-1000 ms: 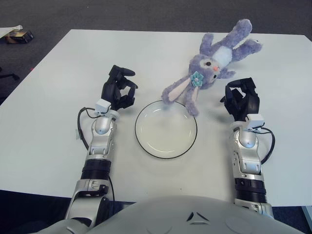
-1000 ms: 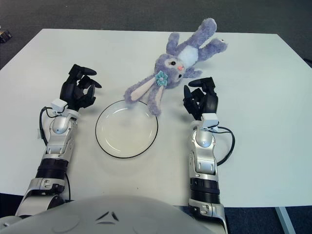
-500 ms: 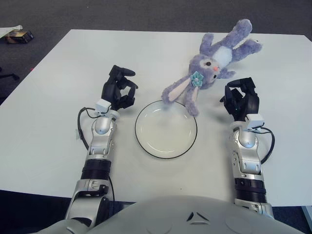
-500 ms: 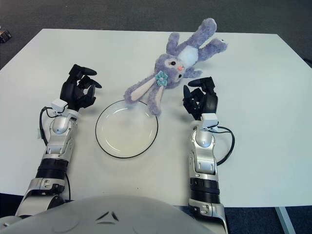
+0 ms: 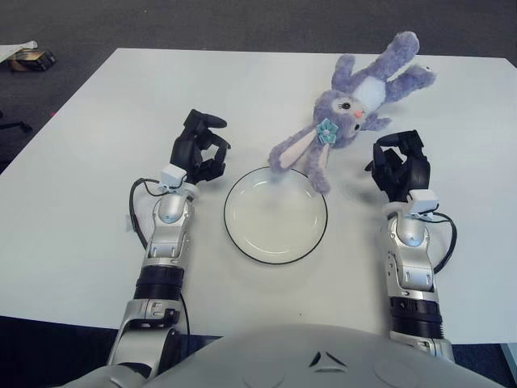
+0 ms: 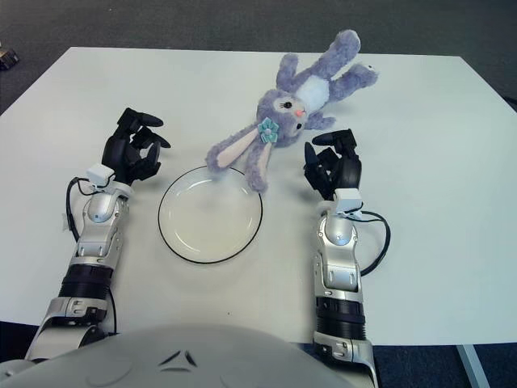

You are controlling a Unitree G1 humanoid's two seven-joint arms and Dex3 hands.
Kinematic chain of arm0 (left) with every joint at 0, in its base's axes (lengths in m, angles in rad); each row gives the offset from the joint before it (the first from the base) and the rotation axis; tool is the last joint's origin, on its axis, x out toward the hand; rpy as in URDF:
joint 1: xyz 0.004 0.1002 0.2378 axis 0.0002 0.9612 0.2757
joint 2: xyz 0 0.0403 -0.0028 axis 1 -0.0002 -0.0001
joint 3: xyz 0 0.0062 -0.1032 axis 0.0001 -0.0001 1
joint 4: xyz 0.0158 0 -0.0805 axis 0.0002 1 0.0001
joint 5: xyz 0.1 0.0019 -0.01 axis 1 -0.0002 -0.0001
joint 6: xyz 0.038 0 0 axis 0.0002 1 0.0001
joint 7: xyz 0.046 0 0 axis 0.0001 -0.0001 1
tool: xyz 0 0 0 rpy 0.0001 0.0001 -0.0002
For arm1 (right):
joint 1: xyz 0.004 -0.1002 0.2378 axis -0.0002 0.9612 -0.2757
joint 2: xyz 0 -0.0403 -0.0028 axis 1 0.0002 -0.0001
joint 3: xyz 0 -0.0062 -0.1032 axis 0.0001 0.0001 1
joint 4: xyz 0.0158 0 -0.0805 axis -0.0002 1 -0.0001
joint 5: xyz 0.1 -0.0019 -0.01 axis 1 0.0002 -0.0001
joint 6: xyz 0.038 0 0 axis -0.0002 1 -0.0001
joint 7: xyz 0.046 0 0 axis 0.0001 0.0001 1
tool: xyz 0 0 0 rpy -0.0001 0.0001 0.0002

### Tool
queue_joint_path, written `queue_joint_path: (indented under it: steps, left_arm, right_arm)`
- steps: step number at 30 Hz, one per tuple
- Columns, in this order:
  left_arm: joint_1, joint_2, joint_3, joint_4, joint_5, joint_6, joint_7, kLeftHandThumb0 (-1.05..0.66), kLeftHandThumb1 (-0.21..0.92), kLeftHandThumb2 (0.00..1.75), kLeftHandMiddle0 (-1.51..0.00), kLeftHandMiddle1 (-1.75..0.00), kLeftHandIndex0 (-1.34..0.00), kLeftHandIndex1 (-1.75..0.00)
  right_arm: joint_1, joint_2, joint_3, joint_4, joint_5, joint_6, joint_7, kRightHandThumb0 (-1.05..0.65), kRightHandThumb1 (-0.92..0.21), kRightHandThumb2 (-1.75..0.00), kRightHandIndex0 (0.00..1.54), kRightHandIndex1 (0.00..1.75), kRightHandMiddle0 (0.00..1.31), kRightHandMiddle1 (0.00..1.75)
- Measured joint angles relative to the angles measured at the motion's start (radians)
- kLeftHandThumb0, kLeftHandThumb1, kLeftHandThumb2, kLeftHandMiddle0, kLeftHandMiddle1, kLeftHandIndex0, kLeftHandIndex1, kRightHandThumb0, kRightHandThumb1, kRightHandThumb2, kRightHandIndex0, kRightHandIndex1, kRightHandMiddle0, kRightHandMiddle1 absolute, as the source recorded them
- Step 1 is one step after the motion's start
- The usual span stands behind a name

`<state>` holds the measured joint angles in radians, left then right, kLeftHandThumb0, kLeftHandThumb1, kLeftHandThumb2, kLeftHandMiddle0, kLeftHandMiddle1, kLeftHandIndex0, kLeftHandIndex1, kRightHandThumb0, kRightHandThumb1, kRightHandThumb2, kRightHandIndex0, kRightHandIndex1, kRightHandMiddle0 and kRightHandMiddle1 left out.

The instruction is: Put the doll into the plate.

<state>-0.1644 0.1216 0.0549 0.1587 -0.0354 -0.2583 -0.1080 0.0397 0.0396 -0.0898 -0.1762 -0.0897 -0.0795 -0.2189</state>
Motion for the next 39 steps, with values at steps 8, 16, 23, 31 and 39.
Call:
queue_joint_path:
  steps: [8, 16, 23, 31, 39]
  left_arm:
    - [-0.042, 0.088, -0.007, -0.040, 0.033, 0.147, -0.052, -0.62, 0.91, 0.35, -0.65, -0.37, -0.28, -0.67]
    - [-0.106, 0.176, -0.043, -0.193, 0.050, 0.321, -0.151, -0.79, 0.92, 0.42, -0.62, -0.04, -0.24, -0.45]
    - [-0.173, 0.214, -0.061, -0.197, 0.026, 0.371, -0.253, -0.79, 0.92, 0.45, -0.61, -0.01, -0.25, -0.42]
    - [-0.284, 0.286, -0.089, -0.179, 0.038, 0.429, -0.353, -0.77, 0.92, 0.46, -0.64, -0.02, -0.28, -0.42]
    - [-0.403, 0.328, -0.125, -0.082, 0.060, 0.372, -0.430, -0.76, 0.92, 0.47, -0.66, -0.02, -0.29, -0.42]
  right_arm:
    - [0.017, 0.004, 0.013, -0.018, -0.006, 0.034, 0.000, -0.35, -0.92, -0.41, 0.77, 1.75, 0.32, 1.64]
    - [0.025, 0.005, 0.014, -0.024, -0.008, 0.053, -0.001, -0.35, -0.92, -0.41, 0.77, 1.75, 0.32, 1.64]
    - [0.027, 0.004, 0.017, -0.032, -0.009, 0.068, -0.001, -0.35, -0.92, -0.41, 0.77, 1.75, 0.32, 1.63]
    - [0.024, 0.004, 0.021, -0.032, -0.018, 0.076, -0.003, -0.35, -0.92, -0.40, 0.77, 1.75, 0.32, 1.63]
    - [0.022, 0.004, 0.024, -0.028, -0.019, 0.076, -0.003, -0.35, -0.92, -0.40, 0.77, 1.75, 0.33, 1.63]
